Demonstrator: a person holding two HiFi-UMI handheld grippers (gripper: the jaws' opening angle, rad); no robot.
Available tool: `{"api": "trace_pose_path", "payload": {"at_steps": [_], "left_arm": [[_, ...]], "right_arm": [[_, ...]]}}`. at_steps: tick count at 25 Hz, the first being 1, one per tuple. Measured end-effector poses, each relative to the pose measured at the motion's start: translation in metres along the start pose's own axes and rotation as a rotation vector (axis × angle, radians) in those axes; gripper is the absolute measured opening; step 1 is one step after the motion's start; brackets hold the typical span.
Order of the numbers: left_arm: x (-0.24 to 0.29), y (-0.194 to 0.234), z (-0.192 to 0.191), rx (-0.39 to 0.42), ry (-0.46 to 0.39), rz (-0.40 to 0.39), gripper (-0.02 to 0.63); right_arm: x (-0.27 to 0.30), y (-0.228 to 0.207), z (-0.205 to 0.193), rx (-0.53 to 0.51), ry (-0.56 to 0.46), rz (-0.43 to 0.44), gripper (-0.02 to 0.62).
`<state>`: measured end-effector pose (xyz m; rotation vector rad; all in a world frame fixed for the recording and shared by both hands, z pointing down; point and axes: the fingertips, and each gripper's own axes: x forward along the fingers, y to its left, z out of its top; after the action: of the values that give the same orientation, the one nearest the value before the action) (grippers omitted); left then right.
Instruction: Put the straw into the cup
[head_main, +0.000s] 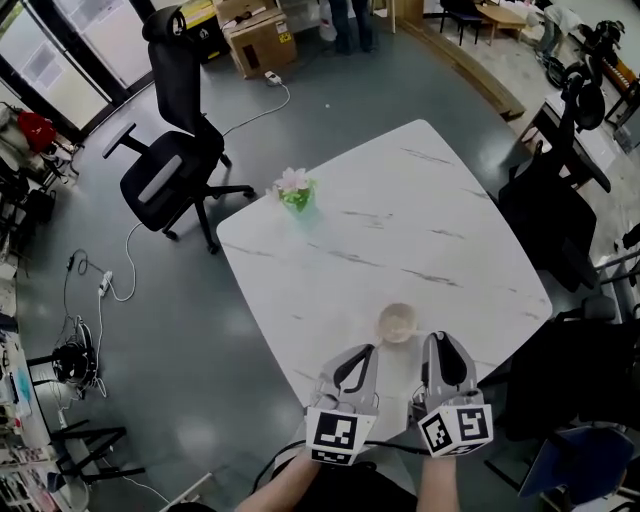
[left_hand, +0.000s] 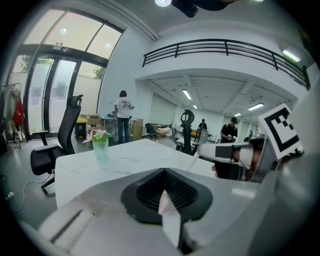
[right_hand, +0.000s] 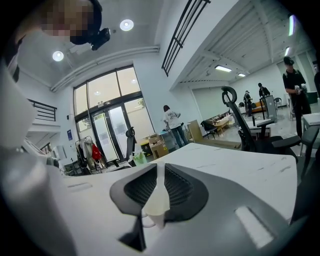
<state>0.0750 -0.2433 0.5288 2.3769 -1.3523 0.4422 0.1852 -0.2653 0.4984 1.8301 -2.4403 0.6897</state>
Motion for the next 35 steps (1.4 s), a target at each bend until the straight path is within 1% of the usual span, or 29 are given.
{"api": "trace_pose_path", "payload": {"at_steps": [7,10,20,22,25,32,33,35], "left_arm": [[0.015,0.008,-0.007,-0.007,0.03,-0.02,0.002],[0.021,0.011,-0.012,-0.012,0.043,-0.028,0.002],[0.031,0.016,-0.03,-0.027,0.085,-0.049,0.002],[0.032,0.018,-0.029,-0.043,0.085,-0.044,0.002],[0.033,0.022,-0.031,-0.023,0.092,-0.051,0.002],[0.033,0.026,-0.027,-0.018,0.085,-0.052,0.002],[0.033,0.026,-0.026,-0.018,0.083,-0.052,0.002],[0.032,0.025,-0.023,-0.017,0.078,-0.051,0.002]], "right_arm": [[0.021,-0.005,-0.018,-0.014,0.048,-0.014,0.046],[0.028,-0.011,-0.028,0.003,0.073,-0.022,0.047],[0.041,-0.017,-0.053,-0.004,0.113,-0.057,0.048],[0.043,-0.018,-0.057,-0.001,0.115,-0.063,0.048],[0.045,-0.019,-0.059,-0.004,0.11,-0.079,0.048],[0.048,-0.023,-0.058,-0.027,0.096,-0.119,0.051],[0.048,-0.023,-0.058,-0.03,0.097,-0.124,0.054],[0.047,-0.021,-0.059,-0.028,0.105,-0.115,0.117]]}}
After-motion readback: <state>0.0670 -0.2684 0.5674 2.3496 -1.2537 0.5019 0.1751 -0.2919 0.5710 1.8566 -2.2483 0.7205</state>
